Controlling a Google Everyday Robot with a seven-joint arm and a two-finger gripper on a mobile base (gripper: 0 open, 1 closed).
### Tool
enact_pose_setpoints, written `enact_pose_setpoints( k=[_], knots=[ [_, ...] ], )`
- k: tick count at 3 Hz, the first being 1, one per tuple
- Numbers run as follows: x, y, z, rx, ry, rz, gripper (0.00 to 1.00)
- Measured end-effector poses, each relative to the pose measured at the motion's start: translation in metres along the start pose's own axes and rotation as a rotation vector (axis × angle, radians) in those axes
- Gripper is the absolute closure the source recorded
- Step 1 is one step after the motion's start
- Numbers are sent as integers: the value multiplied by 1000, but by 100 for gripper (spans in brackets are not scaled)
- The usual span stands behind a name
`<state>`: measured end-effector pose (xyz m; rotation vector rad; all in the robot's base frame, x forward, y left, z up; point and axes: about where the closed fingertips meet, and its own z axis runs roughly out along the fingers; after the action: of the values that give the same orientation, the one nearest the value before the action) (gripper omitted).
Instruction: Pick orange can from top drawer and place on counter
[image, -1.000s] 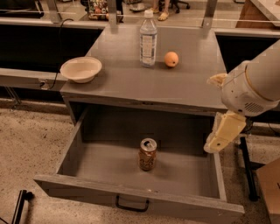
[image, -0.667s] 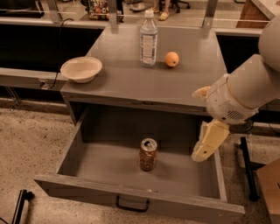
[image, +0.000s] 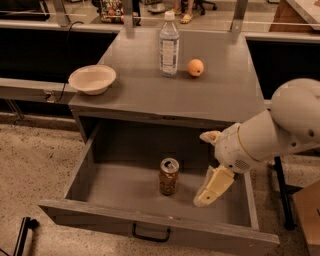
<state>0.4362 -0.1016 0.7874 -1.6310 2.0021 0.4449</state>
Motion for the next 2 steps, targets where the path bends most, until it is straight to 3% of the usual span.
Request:
enact_pose_setpoints(
  k=[2],
  knots=[
    [3, -12, 49, 58, -116, 50, 0]
  ],
)
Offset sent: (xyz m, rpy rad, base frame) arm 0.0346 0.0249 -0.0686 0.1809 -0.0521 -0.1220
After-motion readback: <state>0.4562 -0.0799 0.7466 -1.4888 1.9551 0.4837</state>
